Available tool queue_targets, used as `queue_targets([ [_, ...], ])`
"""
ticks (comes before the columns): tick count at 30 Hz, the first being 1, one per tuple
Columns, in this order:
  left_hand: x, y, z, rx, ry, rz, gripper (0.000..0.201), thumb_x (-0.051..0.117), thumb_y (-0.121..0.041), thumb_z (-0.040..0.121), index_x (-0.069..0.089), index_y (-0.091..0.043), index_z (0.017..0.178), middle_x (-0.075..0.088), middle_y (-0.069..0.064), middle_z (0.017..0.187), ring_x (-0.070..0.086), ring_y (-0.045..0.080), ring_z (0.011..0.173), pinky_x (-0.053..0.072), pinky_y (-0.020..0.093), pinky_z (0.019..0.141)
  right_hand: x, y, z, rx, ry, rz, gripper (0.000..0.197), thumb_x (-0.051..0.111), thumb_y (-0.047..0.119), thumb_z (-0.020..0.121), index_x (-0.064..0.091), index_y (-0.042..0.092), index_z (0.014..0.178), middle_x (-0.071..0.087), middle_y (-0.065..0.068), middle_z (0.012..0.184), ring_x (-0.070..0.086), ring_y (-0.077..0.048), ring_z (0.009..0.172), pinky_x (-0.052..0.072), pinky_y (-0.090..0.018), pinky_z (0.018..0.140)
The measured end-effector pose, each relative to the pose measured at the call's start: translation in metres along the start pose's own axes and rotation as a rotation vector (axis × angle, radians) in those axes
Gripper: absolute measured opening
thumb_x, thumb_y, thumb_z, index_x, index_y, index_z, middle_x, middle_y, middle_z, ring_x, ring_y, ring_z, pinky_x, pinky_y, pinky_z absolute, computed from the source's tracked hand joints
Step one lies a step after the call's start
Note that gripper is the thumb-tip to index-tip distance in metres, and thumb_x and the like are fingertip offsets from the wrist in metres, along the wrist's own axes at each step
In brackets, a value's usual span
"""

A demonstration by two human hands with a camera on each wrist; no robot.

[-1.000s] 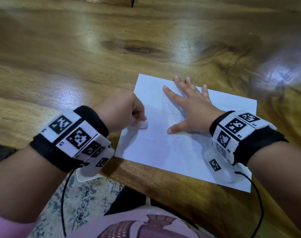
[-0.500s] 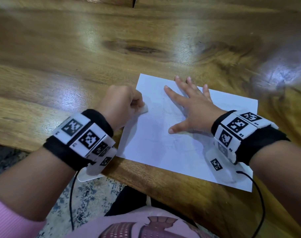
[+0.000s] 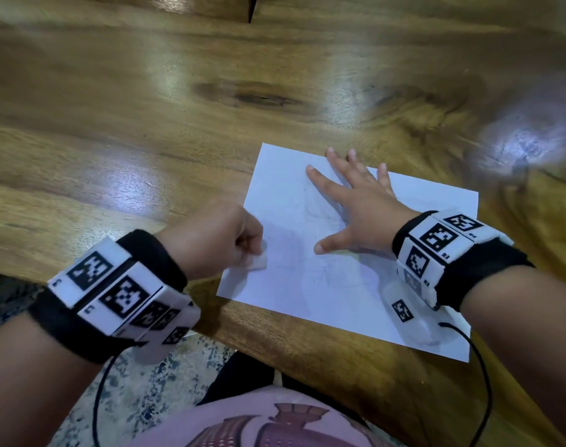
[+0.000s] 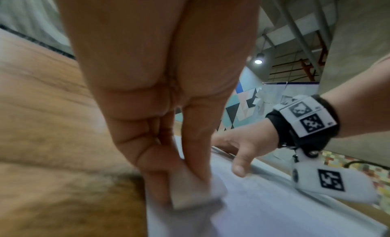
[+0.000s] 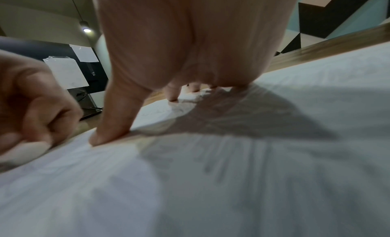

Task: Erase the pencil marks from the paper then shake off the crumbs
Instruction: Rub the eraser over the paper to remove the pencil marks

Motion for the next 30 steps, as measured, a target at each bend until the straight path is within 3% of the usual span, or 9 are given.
queue_targets([
  [2, 0.0, -0.001, 0.002, -0.013, 0.037, -0.003, 0.017, 0.07, -0.007, 0.071, 0.065, -0.022, 0.065, 0.067, -0.002, 0.07, 0.061, 0.015, 0.072, 0.043, 0.018, 0.061, 0.0, 0.0, 0.0, 0.0, -0.001, -0.002, 0.114, 0.068, 0.064, 0.065, -0.009, 0.041, 0.146, -0.029, 0.006, 0.153, -0.031, -0.018, 0.14, -0.019, -0.049, 0.11],
  [7, -0.044, -0.006, 0.021, -0.03, -0.367, -0.039, 0.004, 0.066, -0.009, 0.075, 0.069, -0.007, 0.078, 0.066, 0.009, 0.073, 0.055, 0.02, 0.07, 0.033, 0.015, 0.051, 0.0, 0.001, 0.0, 0.001, 0.006, -0.006, 0.115, 0.069, 0.064, 0.065, -0.01, 0.041, 0.146, -0.03, 0.006, 0.153, -0.031, -0.018, 0.139, -0.019, -0.05, 0.11],
  [10, -0.022, -0.009, 0.007, 0.03, -0.244, 0.021, 0.017, 0.067, -0.01, 0.076, 0.062, -0.016, 0.061, 0.053, -0.007, 0.052, 0.049, 0.007, 0.053, 0.031, 0.009, 0.046, 0.0, 0.001, 0.0, -0.001, 0.005, -0.004, 0.114, 0.069, 0.063, 0.065, -0.01, 0.041, 0.146, -0.03, 0.007, 0.153, -0.031, -0.017, 0.139, -0.02, -0.049, 0.11],
  [13, -0.009, -0.004, -0.005, 0.01, -0.199, 0.054, 0.017, 0.066, -0.013, 0.078, 0.06, -0.017, 0.062, 0.043, -0.012, 0.052, 0.039, -0.001, 0.052, 0.025, 0.009, 0.046, 0.0, 0.001, 0.0, 0.005, 0.011, -0.018, 0.114, 0.068, 0.064, 0.066, -0.011, 0.041, 0.146, -0.03, 0.006, 0.153, -0.031, -0.018, 0.139, -0.019, -0.049, 0.11],
  [18, -0.009, -0.002, -0.005, -0.014, -0.242, 0.067, 0.008, 0.065, -0.015, 0.079, 0.066, -0.01, 0.072, 0.049, -0.004, 0.06, 0.04, 0.004, 0.055, 0.029, 0.02, 0.049, -0.007, 0.015, -0.007, -0.084, -0.017, -0.093, 0.102, 0.064, 0.059, 0.075, -0.005, 0.037, 0.148, -0.023, 0.007, 0.156, -0.024, -0.017, 0.142, -0.014, -0.049, 0.115],
  [20, -0.009, -0.002, -0.004, -0.029, -0.194, 0.064, 0.006, 0.065, -0.011, 0.078, 0.067, -0.01, 0.072, 0.053, -0.001, 0.062, 0.045, 0.009, 0.057, 0.03, 0.013, 0.048, -0.006, 0.024, -0.01, -0.149, 0.004, -0.063, 0.097, 0.064, 0.052, 0.078, -0.001, 0.034, 0.149, -0.015, 0.008, 0.157, -0.017, -0.015, 0.144, -0.01, -0.041, 0.117],
  [23, -0.019, 0.0, 0.007, -0.067, -0.147, -0.01, 0.005, 0.066, -0.007, 0.072, 0.069, -0.011, 0.073, 0.057, -0.004, 0.061, 0.051, -0.001, 0.05, 0.036, 0.005, 0.045, -0.001, 0.024, -0.01, -0.165, 0.035, -0.047, 0.108, 0.07, 0.055, 0.071, -0.003, 0.033, 0.149, -0.016, 0.01, 0.157, -0.018, -0.013, 0.144, -0.011, -0.039, 0.115],
  [27, -0.052, -0.004, 0.023, -0.078, -0.367, -0.05, 0.01, 0.066, -0.011, 0.074, 0.069, -0.01, 0.083, 0.063, 0.008, 0.07, 0.054, 0.017, 0.066, 0.034, 0.018, 0.052, 0.0, 0.022, -0.01, -0.165, 0.036, -0.032, 0.114, 0.073, 0.055, 0.067, -0.003, 0.034, 0.148, -0.016, 0.011, 0.157, -0.02, -0.013, 0.143, -0.014, -0.038, 0.114],
  [30, -0.044, -0.011, 0.017, -0.004, -0.378, -0.006, 0.005, 0.066, -0.011, 0.076, 0.069, -0.007, 0.075, 0.065, 0.01, 0.069, 0.053, 0.02, 0.067, 0.03, 0.02, 0.051, 0.001, 0.023, -0.009, -0.17, 0.036, -0.03, 0.114, 0.073, 0.056, 0.066, -0.003, 0.034, 0.148, -0.016, 0.011, 0.157, -0.02, -0.013, 0.143, -0.015, -0.038, 0.113],
])
Point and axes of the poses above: each hand's wrist, its own z-axis towards the middle knuckle, its own x-axis out of the palm, y = z × x, the point moved 10 cm from there along z, towards the middle knuckle
